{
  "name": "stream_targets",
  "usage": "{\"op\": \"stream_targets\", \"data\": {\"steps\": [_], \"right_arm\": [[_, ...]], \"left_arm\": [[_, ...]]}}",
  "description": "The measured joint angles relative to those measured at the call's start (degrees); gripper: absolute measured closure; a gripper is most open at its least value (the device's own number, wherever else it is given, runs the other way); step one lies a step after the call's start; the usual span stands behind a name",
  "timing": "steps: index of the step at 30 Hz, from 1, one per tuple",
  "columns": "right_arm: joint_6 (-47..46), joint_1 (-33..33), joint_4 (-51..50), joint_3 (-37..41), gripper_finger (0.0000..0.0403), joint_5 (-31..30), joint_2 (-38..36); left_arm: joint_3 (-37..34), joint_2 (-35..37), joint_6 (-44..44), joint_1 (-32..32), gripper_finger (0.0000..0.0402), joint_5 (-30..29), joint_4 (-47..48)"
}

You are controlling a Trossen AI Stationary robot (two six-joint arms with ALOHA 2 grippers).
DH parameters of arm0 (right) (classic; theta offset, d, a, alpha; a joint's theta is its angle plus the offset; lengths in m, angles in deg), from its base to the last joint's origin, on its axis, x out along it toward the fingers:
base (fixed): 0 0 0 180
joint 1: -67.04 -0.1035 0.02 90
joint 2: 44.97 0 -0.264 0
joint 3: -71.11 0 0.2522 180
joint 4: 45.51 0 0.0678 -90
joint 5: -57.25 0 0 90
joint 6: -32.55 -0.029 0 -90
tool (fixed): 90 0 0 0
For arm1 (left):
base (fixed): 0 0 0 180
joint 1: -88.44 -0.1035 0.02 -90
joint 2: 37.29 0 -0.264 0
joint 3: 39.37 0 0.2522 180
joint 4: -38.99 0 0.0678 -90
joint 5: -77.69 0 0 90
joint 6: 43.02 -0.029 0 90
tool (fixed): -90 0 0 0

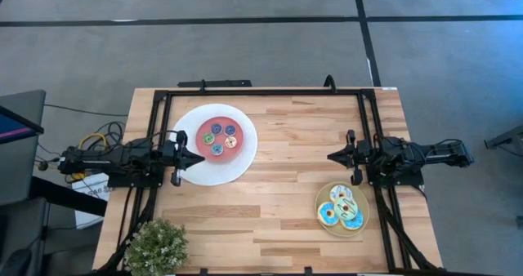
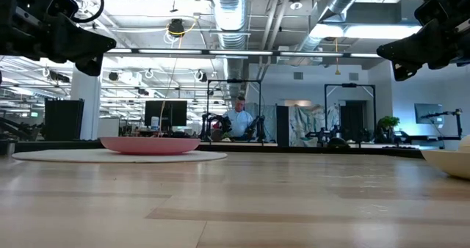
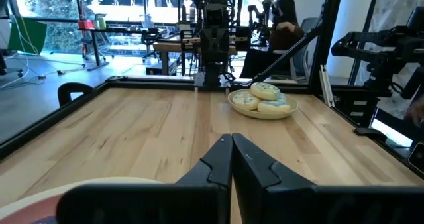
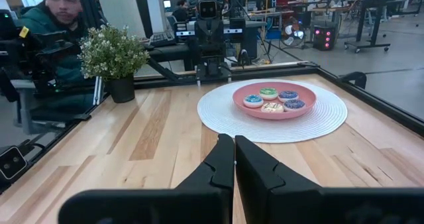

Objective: Pick & Place donuts
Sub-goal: Return to Home Position

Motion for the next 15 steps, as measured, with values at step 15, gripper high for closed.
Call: {"op": "stream_targets", "data": {"steps": [15], "right_arm": [[2.50,0.01,-0.27,-0.04,0.0397,0.02,0.00]], "left_arm": [[0.00,0.00,-0.04,0.01,0.0401,-0.02,0.00]]}}
